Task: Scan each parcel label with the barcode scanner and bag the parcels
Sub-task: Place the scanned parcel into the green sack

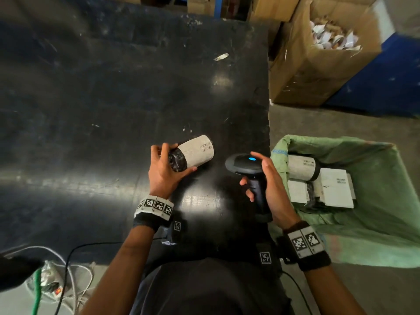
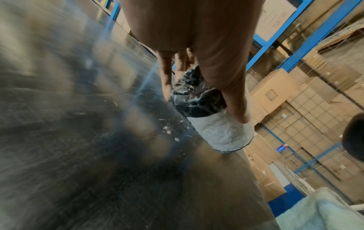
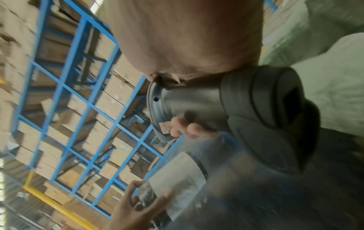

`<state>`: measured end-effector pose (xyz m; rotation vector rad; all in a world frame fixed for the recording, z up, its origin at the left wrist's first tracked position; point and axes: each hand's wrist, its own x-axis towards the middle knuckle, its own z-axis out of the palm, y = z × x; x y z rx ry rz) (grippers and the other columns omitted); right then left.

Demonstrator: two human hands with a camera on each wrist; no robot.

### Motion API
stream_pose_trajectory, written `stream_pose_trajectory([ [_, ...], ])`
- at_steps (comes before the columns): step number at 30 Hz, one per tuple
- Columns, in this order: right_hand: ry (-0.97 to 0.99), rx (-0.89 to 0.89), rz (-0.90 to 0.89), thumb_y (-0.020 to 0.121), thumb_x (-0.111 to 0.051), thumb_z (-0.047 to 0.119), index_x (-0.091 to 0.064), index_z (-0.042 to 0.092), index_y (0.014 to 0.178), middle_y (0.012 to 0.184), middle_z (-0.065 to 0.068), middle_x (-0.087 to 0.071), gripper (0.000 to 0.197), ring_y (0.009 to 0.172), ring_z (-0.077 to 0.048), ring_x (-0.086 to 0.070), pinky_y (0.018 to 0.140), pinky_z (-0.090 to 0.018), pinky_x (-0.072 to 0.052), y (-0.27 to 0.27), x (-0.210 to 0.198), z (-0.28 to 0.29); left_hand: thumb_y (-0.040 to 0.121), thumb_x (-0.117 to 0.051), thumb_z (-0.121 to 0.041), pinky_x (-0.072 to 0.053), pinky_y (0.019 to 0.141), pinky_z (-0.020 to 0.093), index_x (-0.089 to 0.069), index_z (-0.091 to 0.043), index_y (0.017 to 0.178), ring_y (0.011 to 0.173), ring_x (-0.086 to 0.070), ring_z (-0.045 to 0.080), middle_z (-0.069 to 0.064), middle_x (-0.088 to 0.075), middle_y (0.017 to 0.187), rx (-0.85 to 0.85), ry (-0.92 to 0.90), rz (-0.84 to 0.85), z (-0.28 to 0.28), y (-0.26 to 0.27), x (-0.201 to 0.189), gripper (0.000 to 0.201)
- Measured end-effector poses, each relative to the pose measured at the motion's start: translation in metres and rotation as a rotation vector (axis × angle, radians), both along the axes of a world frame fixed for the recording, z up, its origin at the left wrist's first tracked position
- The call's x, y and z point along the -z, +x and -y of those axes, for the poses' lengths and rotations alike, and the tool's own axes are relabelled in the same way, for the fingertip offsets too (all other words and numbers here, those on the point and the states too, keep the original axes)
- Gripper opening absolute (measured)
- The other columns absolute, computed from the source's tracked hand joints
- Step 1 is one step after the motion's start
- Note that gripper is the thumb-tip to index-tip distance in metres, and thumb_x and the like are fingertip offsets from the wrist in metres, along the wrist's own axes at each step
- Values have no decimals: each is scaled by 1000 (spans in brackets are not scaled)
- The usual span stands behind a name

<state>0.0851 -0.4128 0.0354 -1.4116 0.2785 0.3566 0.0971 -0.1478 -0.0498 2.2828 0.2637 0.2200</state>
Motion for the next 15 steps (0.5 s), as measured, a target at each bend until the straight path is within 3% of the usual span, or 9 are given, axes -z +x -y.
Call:
stream_pose_trajectory([
  [2, 22, 0, 32, 102, -35, 44, -49, 23, 136, 111, -24, -64, 42, 70, -20, -60, 44, -28, -41, -5, -13, 5, 57, -95, -47, -59, 74, 36, -54, -21, 120, 106, -60, 19, 5, -44, 124, -1, 28, 30, 3, -6, -5, 79],
  [4, 38, -12, 58, 97, -39, 52, -49, 23, 136, 105, -24, -63, 50, 65, -17, -59, 43, -27, -40, -9, -24, 9, 57, -96, -42, -58, 73, 33, -56, -19, 119, 107, -58, 17, 5, -44, 124, -2, 26, 59, 6, -12, -9, 77],
  [6, 30, -21, 77, 101, -34, 48, -47, 19, 137, 94, -21, -61, 48, 55, -13, -55, 43, -27, -37, -13, -30, 11, 56, -96, -39, -54, 74, 29, -58, -16, 119, 105, -56, 13, 6, -45, 124, -10, 24, 76, 8, -18, -12, 77],
  [9, -9, -32, 98, 105, -27, 39, -46, 17, 137, 87, -18, -59, 43, 51, -12, -52, 44, -28, -36, -19, -37, 12, 55, -96, -39, -53, 72, 30, -59, -16, 120, 104, -59, 16, 6, -46, 124, -24, 40, 80, 12, -25, -14, 79],
  [15, -23, -25, 102, 106, -27, 36, -45, 16, 138, 90, -20, -59, 42, 52, -12, -53, 43, -27, -35, -27, -40, 13, 56, -96, -41, -54, 73, 30, -57, -17, 120, 101, -56, 12, 6, -45, 124, -53, 22, 76, 17, -37, -19, 78],
])
